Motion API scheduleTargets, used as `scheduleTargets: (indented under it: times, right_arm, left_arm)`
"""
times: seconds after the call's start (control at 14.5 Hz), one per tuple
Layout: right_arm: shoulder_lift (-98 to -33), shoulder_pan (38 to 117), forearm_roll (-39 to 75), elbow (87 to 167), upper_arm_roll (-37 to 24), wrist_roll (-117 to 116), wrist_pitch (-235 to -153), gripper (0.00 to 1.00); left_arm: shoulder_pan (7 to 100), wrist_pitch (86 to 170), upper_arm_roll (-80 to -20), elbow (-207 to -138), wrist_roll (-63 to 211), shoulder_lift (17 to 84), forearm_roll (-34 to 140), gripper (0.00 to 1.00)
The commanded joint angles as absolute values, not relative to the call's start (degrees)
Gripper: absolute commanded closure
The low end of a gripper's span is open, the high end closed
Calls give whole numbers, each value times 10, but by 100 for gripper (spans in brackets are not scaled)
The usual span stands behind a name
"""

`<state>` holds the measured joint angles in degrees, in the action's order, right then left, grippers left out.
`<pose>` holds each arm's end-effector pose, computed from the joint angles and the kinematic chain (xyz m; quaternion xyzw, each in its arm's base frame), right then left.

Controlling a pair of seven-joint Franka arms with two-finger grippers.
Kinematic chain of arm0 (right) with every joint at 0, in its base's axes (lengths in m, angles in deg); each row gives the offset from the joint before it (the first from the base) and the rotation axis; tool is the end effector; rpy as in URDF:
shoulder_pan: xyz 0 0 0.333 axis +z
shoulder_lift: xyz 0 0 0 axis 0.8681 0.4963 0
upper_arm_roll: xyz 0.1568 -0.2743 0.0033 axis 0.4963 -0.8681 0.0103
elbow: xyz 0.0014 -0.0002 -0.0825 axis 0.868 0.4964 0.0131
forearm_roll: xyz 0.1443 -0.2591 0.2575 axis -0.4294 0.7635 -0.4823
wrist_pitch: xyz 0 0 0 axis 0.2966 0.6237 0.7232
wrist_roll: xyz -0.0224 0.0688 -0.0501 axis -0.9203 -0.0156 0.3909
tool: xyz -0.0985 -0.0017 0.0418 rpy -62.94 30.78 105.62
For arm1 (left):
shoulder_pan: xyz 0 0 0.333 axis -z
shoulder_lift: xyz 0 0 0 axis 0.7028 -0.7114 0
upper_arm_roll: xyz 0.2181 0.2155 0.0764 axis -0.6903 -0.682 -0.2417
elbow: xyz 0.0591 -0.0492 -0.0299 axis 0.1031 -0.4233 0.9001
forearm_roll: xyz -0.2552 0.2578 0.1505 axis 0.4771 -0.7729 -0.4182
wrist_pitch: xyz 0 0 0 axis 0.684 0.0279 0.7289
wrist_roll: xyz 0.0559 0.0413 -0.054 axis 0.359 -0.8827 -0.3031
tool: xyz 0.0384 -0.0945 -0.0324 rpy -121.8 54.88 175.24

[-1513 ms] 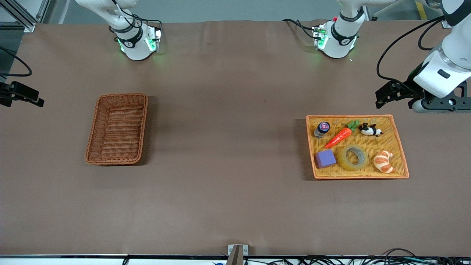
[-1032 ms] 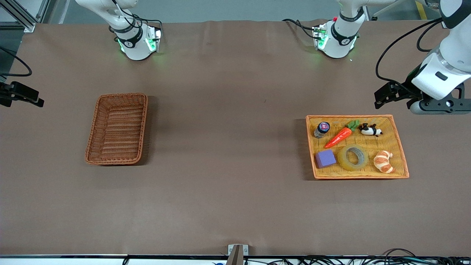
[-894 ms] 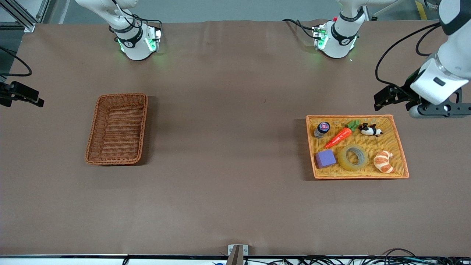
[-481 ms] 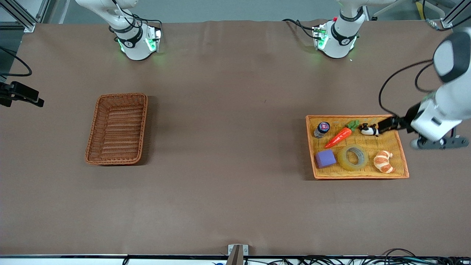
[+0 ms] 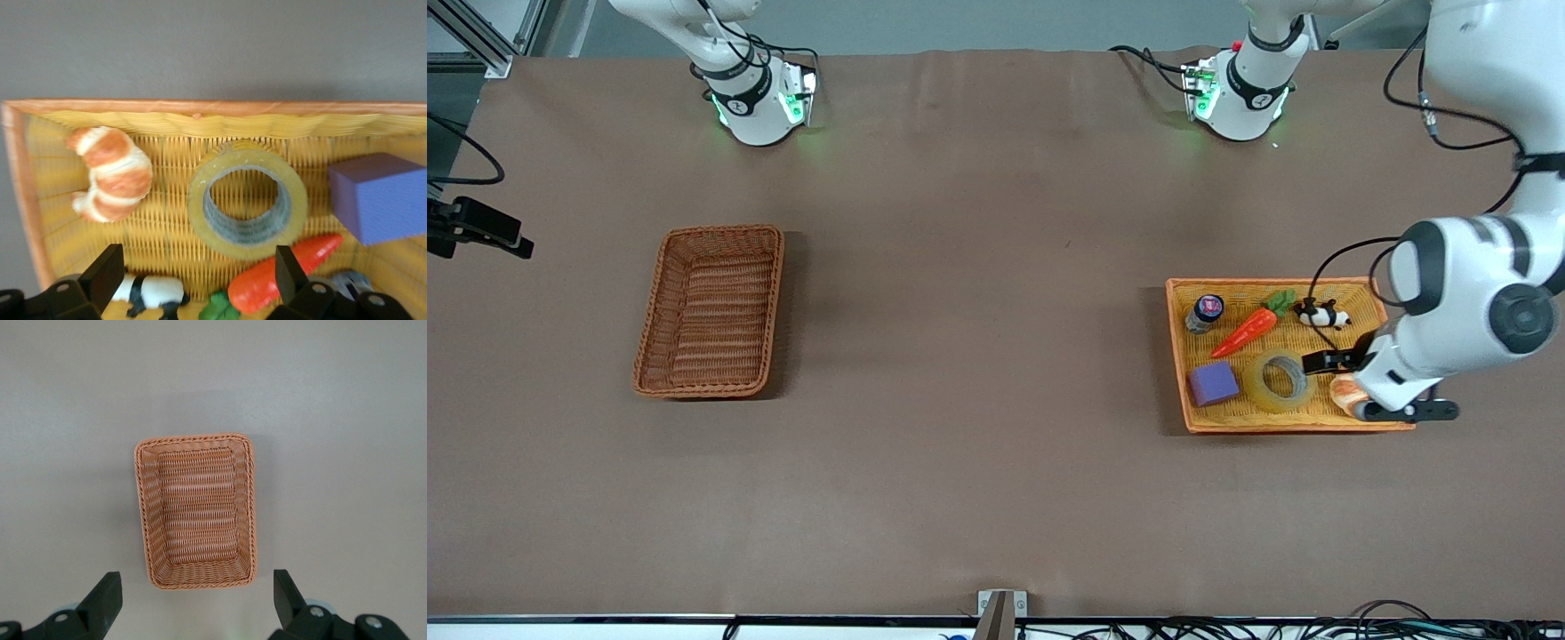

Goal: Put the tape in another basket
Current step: 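Grasp the yellow tape roll with the left gripper and lift it, then carry the tape roll with the left gripper toward the table middle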

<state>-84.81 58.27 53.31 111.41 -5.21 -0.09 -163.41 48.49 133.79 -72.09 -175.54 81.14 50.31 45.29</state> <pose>0.5670 -0.0589 0.6274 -0.9995 0.0157 0.0260 0.0123 0.6388 -0.0017 0.2914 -0.9985 -0.0004 0.0536 0.0086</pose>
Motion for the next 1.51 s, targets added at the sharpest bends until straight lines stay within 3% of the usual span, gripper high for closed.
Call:
scheduleTargets:
  times: [0.0,0.48,0.55,0.69,0.83,1.1,1.31,1.44]
  right_arm:
    - [-864,587,521,1131,-58,3,-1638,0]
    - [-864,587,521,1131,-58,3,-1638,0]
    - [-864,587,521,1131,-58,3,-1638,0]
    - [-864,587,521,1131,-58,3,-1638,0]
    - [-864,587,521,1131,-58,3,-1638,0]
    - [-864,587,521,1131,-58,3,-1638,0]
    - [-864,587,521,1131,-58,4,-1638,0]
    - [-864,587,521,1131,-58,4,-1638,0]
  left_arm:
    - [486,1391,-725,-1784,819,480,453,0]
    - [485,1474,-723,-1825,819,453,454,1]
    - [484,1478,-723,-1820,818,453,455,16]
    - [489,1483,-723,-1813,807,445,460,82]
    - [489,1478,-721,-1801,799,440,460,100]
    - [482,1441,-715,-1784,797,449,460,100]
    - [474,1409,-711,-1785,809,517,458,97]
    - [462,1347,-665,-1765,796,558,457,92]
